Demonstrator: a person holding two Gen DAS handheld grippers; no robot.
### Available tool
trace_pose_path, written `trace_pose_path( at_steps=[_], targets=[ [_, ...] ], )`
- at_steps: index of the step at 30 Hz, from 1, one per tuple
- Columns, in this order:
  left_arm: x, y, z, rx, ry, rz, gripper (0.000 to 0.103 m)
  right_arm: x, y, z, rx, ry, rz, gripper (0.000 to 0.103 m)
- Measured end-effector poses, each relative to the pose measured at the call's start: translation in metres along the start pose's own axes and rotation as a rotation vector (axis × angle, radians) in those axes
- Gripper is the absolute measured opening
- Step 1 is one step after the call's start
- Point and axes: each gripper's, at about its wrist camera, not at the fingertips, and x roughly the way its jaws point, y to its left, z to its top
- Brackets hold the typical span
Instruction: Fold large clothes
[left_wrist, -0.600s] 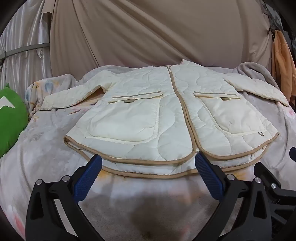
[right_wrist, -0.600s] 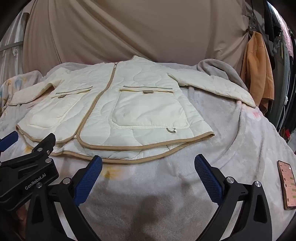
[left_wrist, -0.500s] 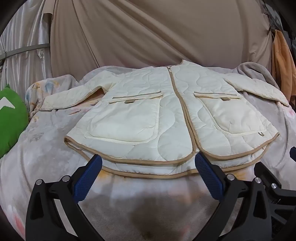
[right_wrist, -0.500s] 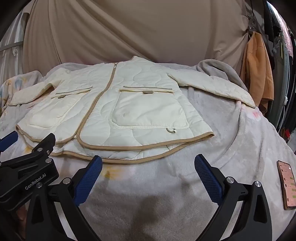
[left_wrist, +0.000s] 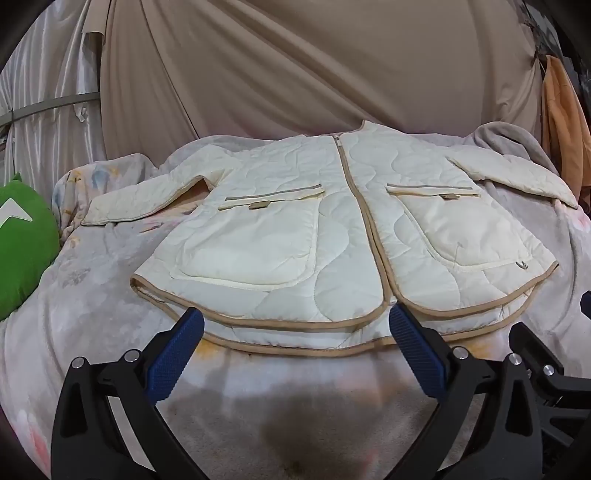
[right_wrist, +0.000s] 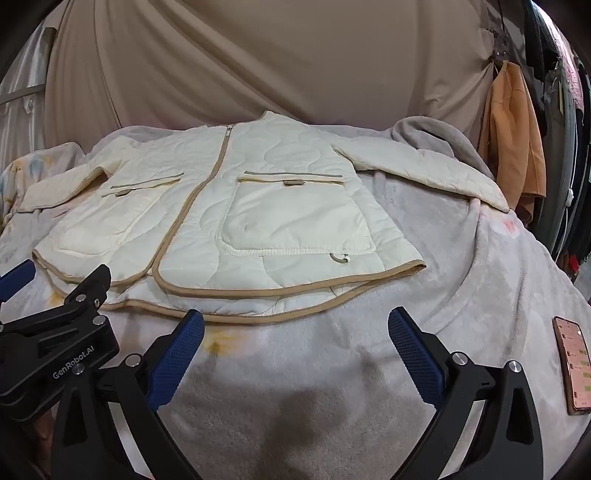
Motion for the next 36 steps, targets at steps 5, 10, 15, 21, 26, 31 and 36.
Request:
trace_pose_path(
  at_steps=[5,10,15,21,26,31,36],
  targets=[
    [0.0001,-0.0011,0.0003,0.001,0.001,0.0,0.098,-0.0001,-0.0001,-0.0001,0.002,0.0,0.0,0.098],
    [0.0001,-0.0015,0.0003,0.002,0.001,0.001,0.098,-0.0005,-0.0006,-0.0003,0.002,0.0,0.0,0.098],
    [0.0001,-0.0024,0.0004,0.002,0.002,0.002,0.098,-0.0007,-0.0014,-0.0003,0.002,0.001,0.002,0.098],
    [0.0003,-0.0023,0.0,0.003,0.003,0.002,0.098,-0.0002,-0.0007,-0.0007,0.001,0.0,0.0,0.098],
    [0.0005,-0.0029,0.0001,0.003,0.004,0.002,0.098,0.0007,-0.0004,-0.0004,0.001,0.001,0.001,0.098],
    [0.0007,-0.0034,0.0003,0.003,0.004,0.002,0.098,0.0008,-0.001,-0.0012,0.002,0.002,0.0,0.098],
    [0.0007,-0.0029,0.0003,0.004,0.005,0.003,0.098,0.0006,-0.0011,-0.001,0.003,0.002,0.001,0.098]
  ],
)
